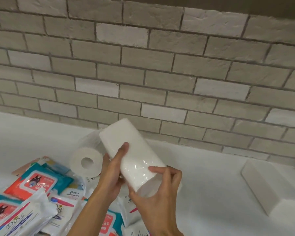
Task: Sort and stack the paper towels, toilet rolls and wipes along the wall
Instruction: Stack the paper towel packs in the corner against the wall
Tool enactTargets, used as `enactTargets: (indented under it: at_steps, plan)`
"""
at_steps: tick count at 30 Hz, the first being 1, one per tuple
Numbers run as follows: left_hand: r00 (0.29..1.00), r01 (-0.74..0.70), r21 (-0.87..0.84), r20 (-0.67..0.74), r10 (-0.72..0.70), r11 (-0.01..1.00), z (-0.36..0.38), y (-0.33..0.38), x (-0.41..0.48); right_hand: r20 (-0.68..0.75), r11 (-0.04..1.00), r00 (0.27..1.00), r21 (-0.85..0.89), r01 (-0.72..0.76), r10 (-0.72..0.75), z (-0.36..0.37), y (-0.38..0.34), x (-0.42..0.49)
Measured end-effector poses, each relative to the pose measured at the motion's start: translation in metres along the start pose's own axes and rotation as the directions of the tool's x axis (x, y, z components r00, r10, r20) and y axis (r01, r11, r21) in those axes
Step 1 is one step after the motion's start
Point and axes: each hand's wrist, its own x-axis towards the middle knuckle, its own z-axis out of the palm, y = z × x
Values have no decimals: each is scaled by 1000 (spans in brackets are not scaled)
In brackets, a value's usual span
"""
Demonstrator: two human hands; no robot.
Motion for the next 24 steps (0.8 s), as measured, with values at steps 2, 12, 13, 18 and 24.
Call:
enactTargets:
  at_steps: [2,12,13,18,24]
  plan:
    - [999,-30,-22,-21,30,999,-4,0,-1,135,999,990,37,-38,33,-11,-9,-3]
    - [999,-46,13,13,46,999,-18,6,-5,-76,770,775,213,-602,627,-46,66,77]
    - [999,-45,39,23,44,998,-18,6,-7,-13,682,695,205,-702,719,-48,79,86]
    - [998,-43,108,53,37,993,-20,5,-10,249,437,433,40,-898,866,-50,117,107]
    - [999,-23,125,48,17,992,-21,0,-12,390,364,317,-51,-930,864,-35,123,109]
